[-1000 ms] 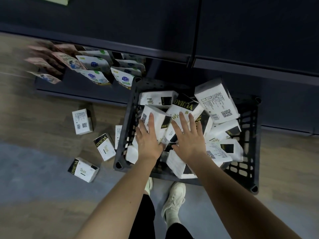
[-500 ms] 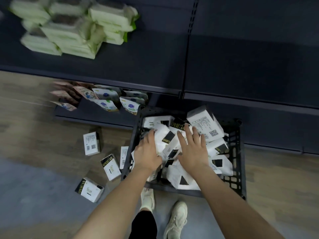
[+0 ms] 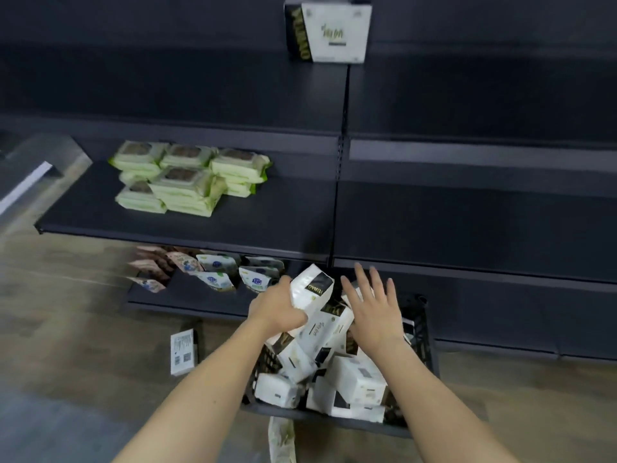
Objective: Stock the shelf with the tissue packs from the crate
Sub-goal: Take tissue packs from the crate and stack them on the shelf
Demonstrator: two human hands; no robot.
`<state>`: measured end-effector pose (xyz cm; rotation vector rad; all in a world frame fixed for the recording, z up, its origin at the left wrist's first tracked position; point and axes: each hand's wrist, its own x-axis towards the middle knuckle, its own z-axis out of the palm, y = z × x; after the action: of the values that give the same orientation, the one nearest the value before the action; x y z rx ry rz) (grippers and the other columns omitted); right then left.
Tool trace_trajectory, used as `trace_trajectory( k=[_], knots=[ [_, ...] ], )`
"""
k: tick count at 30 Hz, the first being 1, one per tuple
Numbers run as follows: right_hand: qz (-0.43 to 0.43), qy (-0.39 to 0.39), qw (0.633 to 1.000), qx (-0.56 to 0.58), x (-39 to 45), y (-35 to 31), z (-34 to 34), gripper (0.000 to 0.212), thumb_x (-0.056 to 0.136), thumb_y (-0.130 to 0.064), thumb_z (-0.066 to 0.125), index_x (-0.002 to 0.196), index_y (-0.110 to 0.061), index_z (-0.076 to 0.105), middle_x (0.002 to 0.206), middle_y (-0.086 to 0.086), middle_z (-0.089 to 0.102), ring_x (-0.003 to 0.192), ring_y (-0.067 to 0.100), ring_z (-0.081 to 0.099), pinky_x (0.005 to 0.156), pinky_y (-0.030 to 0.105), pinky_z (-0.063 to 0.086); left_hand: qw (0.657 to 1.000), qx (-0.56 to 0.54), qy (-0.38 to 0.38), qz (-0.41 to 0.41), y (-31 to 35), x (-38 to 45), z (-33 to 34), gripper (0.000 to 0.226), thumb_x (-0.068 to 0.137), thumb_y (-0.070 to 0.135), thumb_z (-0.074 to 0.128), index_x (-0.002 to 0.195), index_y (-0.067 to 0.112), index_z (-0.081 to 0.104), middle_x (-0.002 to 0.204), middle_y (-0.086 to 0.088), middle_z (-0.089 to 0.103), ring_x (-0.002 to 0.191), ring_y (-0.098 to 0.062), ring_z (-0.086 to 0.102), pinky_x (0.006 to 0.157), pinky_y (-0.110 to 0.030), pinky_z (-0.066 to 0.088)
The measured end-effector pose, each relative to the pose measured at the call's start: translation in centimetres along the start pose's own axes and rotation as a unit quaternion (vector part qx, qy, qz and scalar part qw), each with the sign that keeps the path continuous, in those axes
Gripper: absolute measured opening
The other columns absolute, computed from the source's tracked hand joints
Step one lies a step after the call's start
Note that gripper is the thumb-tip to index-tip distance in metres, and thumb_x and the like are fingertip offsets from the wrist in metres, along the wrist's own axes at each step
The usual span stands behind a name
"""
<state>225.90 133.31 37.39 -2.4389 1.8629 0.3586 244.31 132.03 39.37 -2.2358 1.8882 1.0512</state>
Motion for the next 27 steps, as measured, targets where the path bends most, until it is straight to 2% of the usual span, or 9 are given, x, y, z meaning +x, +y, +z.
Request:
trace_trajectory(
  k=[4, 9, 10, 12, 14, 17, 19, 24, 27],
  knots=[
    [-0.023, 0.06, 0.998, -0.002, -0.9, 1.4, -3.3, 0.083, 0.091, -0.014, 0.047, 0.15, -0.023, -0.01, 0.155, 0.009, -0.021, 0.143, 0.033, -0.013, 0.114, 0.052, -0.002, 0.999, -0.013, -0.013, 0.036, 2.2, -1.6, -4.3, 0.05, 0.062, 0.018, 0.062, 0.106, 0.014, 0.039, 0.084, -0.004, 0.061, 0.08, -0.023, 0.06, 0.06, -0.031, 0.042],
    [-0.026, 0.125, 0.991, -0.03, -1.6, 3.0, -6.6, 0.093, 0.088, -0.015, 0.052, 0.141, -0.022, -0.024, 0.144, 0.008, -0.033, 0.144, 0.032, -0.009, 0.114, 0.051, -0.001, 0.998, 0.015, -0.013, 0.065, 5.2, -3.3, -8.8, 0.063, 0.055, 0.017, 0.062, 0.116, 0.019, 0.046, 0.1, -0.003, 0.059, 0.086, -0.024, 0.056, 0.064, -0.033, 0.045],
    [-0.024, 0.153, 0.987, -0.035, -1.7, 3.2, -7.2, 0.101, 0.082, -0.016, 0.061, 0.144, -0.021, -0.018, 0.149, 0.009, -0.022, 0.144, 0.034, 0.001, 0.114, 0.052, 0.006, 0.997, 0.011, -0.017, 0.07, 5.8, -3.6, -9.6, 0.064, 0.054, 0.017, 0.062, 0.116, 0.02, 0.047, 0.103, -0.003, 0.058, 0.088, -0.024, 0.056, 0.066, -0.034, 0.046],
    [-0.017, 0.193, 0.981, -0.017, -1.8, 3.7, -8.5, 0.119, 0.055, -0.02, 0.083, 0.15, -0.018, 0.011, 0.154, 0.013, 0.019, 0.137, 0.034, 0.031, 0.108, 0.052, 0.026, 0.996, 0.0, -0.028, 0.083, 7.0, -4.1, -11.1, 0.058, 0.054, 0.014, 0.061, 0.111, 0.016, 0.051, 0.103, -0.004, 0.057, 0.09, -0.026, 0.056, 0.065, -0.033, 0.044],
    [-0.017, 0.217, 0.976, -0.008, -1.7, 4.5, -9.5, 0.126, 0.039, -0.026, 0.091, 0.144, -0.016, 0.023, 0.147, 0.014, 0.038, 0.13, 0.034, 0.043, 0.103, 0.052, 0.035, 0.995, -0.009, -0.029, 0.093, 8.2, -4.7, -12.5, 0.051, 0.052, 0.011, 0.061, 0.103, 0.012, 0.055, 0.1, -0.007, 0.06, 0.09, -0.028, 0.058, 0.062, -0.032, 0.041],
    [-0.025, 0.252, 0.967, -0.011, -1.9, 5.4, -11.9, 0.132, 0.035, -0.036, 0.093, 0.145, -0.015, 0.022, 0.147, 0.015, 0.038, 0.13, 0.033, 0.042, 0.103, 0.052, 0.034, 0.993, -0.002, -0.019, 0.117, 9.8, -5.2, -14.3, 0.049, 0.047, 0.012, 0.06, 0.095, 0.012, 0.059, 0.093, -0.008, 0.063, 0.083, -0.027, 0.059, 0.06, -0.032, 0.042],
    [-0.037, 0.27, 0.962, -0.016, -1.9, 5.8, -13.4, 0.135, 0.033, -0.04, 0.093, 0.145, -0.015, 0.022, 0.147, 0.014, 0.038, 0.13, 0.033, 0.043, 0.103, 0.052, 0.035, 0.99, -0.002, -0.015, 0.139, 10.9, -5.5, -15.4, 0.049, 0.044, 0.012, 0.059, 0.092, 0.014, 0.06, 0.092, -0.007, 0.064, 0.088, -0.029, 0.061, 0.061, -0.033, 0.044],
    [-0.089, 0.333, 0.937, -0.059, -1.4, 6.4, -17.0, 0.125, 0.04, -0.048, 0.089, 0.143, -0.018, 0.025, 0.149, 0.013, 0.03, 0.131, 0.032, 0.038, 0.102, 0.054, 0.036, 0.983, -0.01, -0.025, 0.183, 14.2, -7.0, -18.2, 0.034, 0.055, 0.006, 0.06, 0.088, 0.014, 0.057, 0.091, -0.005, 0.062, 0.083, -0.023, 0.057, 0.062, -0.031, 0.044],
    [-0.083, 0.374, 0.921, -0.069, -0.7, 6.6, -18.9, 0.116, 0.046, -0.05, 0.087, 0.141, -0.018, 0.028, 0.147, 0.015, 0.034, 0.129, 0.034, 0.04, 0.101, 0.055, 0.036, 0.978, -0.025, -0.037, 0.201, 15.3, -7.6, -19.9, 0.049, 0.048, 0.013, 0.057, 0.097, 0.013, 0.058, 0.096, -0.007, 0.063, 0.088, -0.027, 0.06, 0.066, -0.036, 0.047]
  ],
)
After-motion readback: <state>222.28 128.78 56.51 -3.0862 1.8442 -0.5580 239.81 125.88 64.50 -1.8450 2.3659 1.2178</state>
